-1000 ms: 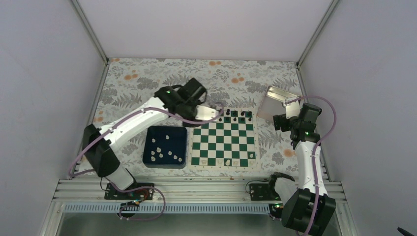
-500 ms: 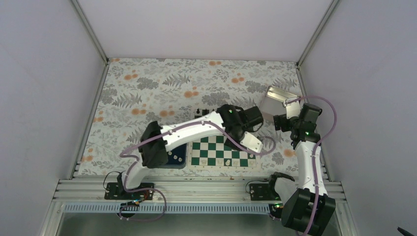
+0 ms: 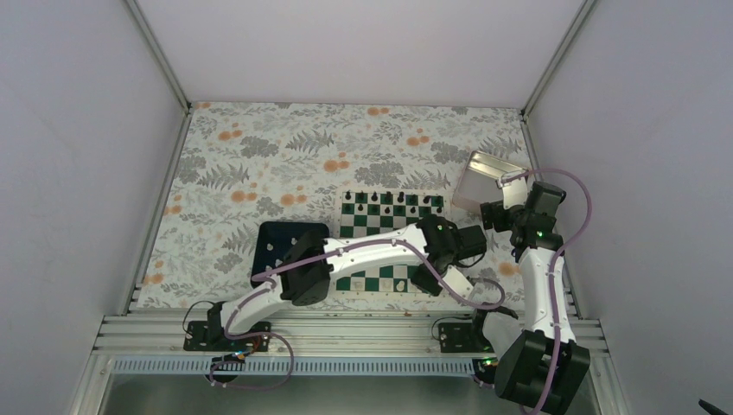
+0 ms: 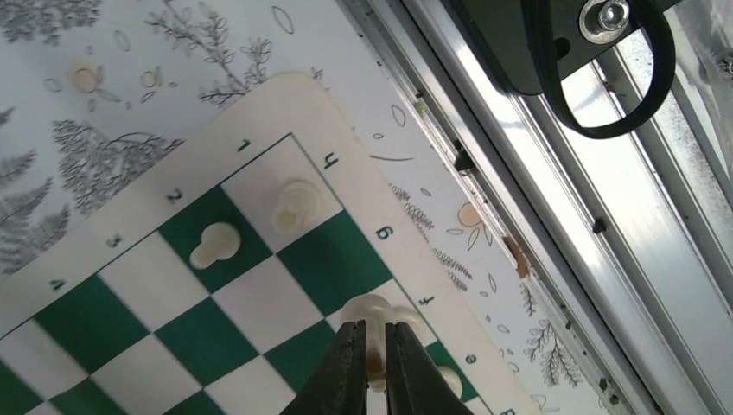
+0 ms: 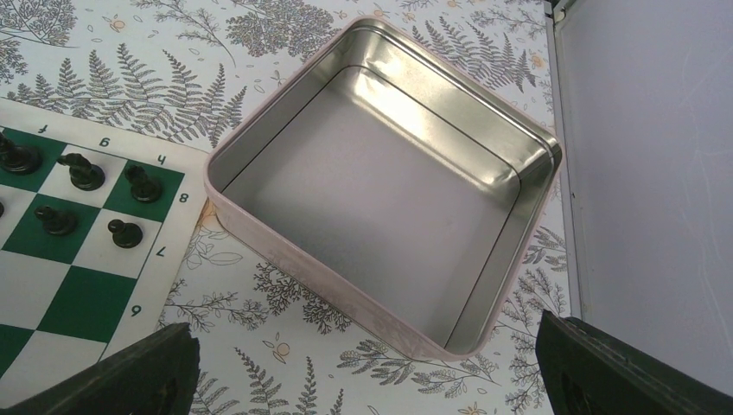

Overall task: Set up the chess pieces on the board
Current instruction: Place the chess piece on the chessboard, then pick up the chess piece from the storage box.

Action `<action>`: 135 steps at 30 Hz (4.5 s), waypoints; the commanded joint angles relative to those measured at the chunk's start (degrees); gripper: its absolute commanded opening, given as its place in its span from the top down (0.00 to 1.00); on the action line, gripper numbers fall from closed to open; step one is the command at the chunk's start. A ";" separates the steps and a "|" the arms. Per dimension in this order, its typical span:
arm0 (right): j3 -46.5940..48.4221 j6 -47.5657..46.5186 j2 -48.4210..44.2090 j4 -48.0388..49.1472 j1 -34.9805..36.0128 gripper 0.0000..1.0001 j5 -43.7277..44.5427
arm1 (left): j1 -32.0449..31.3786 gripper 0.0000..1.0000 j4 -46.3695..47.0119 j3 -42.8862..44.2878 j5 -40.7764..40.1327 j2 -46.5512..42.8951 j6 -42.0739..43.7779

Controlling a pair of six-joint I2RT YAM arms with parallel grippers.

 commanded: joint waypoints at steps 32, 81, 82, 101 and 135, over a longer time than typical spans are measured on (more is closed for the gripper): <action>0.56 -0.40 -0.16 0.30 -0.57 0.00 -1.27 | -0.05 0.92 0.73 4.71 -2.59 7.23 2.68; 0.51 -0.62 -0.36 0.01 -0.55 0.00 -1.75 | 8.08 0.66 0.99 -17.68 -15.54 -20.58 -1.73; 0.56 -0.61 -0.27 -0.04 -0.56 0.00 -1.81 | 10.17 0.65 2.79 -22.99 -16.07 -24.50 -1.87; 0.92 -0.73 1.21 -0.59 -0.56 0.00 -2.05 | 44.33 0.64 17.12 -79.94 -5.29 -59.67 1.79; 0.55 -0.82 0.78 -0.61 -0.52 0.00 -1.95 | 46.92 0.65 23.14 -86.86 -6.32 -54.55 1.54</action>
